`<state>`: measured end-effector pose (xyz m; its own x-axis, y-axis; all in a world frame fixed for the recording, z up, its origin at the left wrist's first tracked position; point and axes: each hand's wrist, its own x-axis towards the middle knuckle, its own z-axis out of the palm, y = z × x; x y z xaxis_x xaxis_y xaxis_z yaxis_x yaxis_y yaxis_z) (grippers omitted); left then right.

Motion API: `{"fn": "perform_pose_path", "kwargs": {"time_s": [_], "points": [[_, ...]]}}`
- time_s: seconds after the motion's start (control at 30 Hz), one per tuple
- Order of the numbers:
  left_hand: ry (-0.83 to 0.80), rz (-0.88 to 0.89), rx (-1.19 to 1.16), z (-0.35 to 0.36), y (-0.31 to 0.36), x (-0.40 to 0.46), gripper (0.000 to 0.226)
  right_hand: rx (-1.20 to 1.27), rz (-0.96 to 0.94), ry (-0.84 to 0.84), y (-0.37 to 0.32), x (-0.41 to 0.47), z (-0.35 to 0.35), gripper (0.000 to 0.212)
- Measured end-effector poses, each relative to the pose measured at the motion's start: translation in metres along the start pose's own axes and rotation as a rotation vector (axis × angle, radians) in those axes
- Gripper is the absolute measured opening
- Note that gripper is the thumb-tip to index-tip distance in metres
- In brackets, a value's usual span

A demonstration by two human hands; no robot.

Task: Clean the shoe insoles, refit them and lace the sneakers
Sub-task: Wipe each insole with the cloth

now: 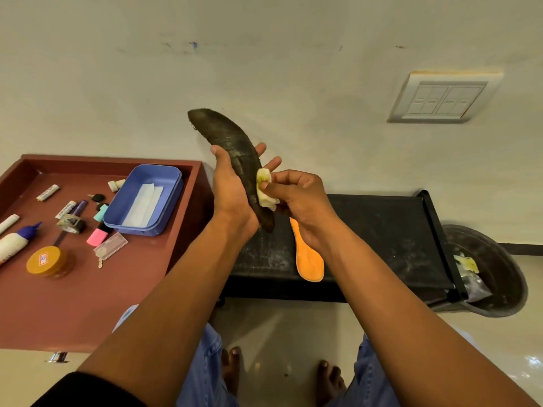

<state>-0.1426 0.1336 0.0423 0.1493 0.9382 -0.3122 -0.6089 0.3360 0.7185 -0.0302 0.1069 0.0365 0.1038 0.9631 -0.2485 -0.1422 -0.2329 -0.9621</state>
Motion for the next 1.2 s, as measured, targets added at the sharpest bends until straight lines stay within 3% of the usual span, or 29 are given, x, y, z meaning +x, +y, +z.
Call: {"fn": "perform_pose_path", "kwargs": {"time_s": [0.1,0.27,0.47,0.67,0.83,0.9,1.07,1.2], "points": [[0.051,-0.019,0.036,0.0,0.004,-0.001,0.091,-0.161,-0.158,-0.016,-0.002,-0.003,0.001,0.015],[0.145,-0.025,0.005,0.0,0.009,0.002,0.088,-0.257,-0.249,-0.159,-0.004,-0.007,0.001,0.015],[0.172,-0.037,0.053,0.004,0.002,-0.001,0.078,-0.478,-0.318,0.035,0.006,0.002,0.001,0.011],[0.162,-0.086,0.002,-0.002,0.009,0.002,0.087,-0.291,-0.288,-0.232,-0.005,-0.008,-0.003,0.015],[0.154,-0.063,0.017,0.002,0.006,0.002,0.085,-0.452,-0.354,-0.021,0.003,0.0,-0.001,0.01],[0.155,-0.067,0.025,0.001,0.007,0.002,0.087,-0.449,-0.346,-0.03,0.004,0.0,-0.002,0.011],[0.179,-0.059,-0.022,-0.004,0.014,0.006,0.088,-0.33,-0.318,-0.267,-0.003,-0.005,-0.006,0.014],[0.176,-0.075,-0.009,0.0,0.012,0.0,0.088,-0.418,-0.405,-0.103,0.003,-0.002,0.0,0.011]]}}
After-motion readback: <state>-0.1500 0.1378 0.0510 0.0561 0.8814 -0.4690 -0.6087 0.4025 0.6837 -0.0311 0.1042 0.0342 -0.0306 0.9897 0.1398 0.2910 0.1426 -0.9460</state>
